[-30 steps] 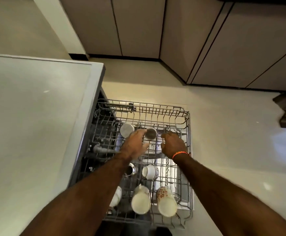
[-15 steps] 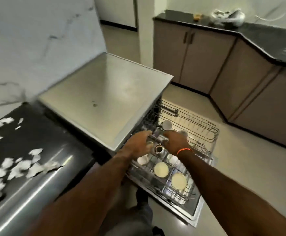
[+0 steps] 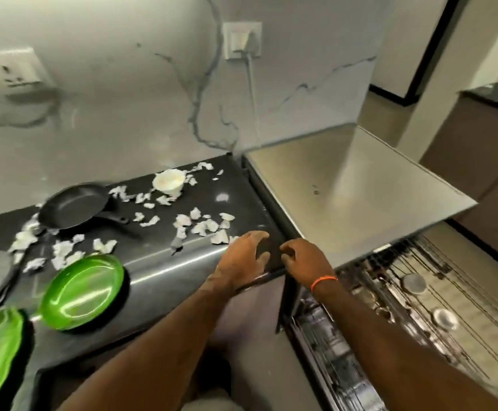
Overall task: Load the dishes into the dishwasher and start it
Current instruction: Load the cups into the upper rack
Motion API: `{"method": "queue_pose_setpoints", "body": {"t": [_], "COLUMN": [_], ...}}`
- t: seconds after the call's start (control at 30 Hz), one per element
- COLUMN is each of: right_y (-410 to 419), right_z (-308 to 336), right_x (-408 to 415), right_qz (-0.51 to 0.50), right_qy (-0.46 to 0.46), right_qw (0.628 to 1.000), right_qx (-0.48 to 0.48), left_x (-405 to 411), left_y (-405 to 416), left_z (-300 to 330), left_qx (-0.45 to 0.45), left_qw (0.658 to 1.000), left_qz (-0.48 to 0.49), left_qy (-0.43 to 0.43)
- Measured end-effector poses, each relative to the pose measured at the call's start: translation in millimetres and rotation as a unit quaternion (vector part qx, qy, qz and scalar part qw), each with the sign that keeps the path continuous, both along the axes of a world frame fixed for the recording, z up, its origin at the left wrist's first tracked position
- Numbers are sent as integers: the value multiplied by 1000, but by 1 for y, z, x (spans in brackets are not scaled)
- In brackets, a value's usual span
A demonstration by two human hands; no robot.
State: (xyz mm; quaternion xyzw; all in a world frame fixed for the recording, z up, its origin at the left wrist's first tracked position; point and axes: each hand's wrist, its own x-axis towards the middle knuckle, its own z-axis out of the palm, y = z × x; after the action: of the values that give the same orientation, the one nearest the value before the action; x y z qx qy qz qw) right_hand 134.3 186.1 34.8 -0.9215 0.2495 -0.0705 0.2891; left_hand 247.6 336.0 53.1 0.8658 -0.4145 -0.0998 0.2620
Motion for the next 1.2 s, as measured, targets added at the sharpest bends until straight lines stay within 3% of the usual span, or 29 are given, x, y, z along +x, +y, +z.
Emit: {"method": "queue_pose_setpoints", "body": {"t": [0.33, 0.6, 0.93, 1.2], "right_y": [64, 72, 70, 70], "right_z": [2, 4, -1, -15], "right_x": [171, 298, 402, 428], "right_qz": [83, 104, 84, 48], "right_qy": [-9, 15, 89, 84], "right_qw": [996, 994, 992, 993], "right_qx": [11, 16, 28, 71], "left_x": [150, 268, 380, 396], "left_y": [95, 114, 102, 93], "left_z": [3, 2, -22, -35], "left_qx": [-18, -18, 27, 15], "left_qw": [993, 990, 985, 986], "left_qz": [109, 136, 162, 150], "left_qy": [-31, -12, 58, 75]}}
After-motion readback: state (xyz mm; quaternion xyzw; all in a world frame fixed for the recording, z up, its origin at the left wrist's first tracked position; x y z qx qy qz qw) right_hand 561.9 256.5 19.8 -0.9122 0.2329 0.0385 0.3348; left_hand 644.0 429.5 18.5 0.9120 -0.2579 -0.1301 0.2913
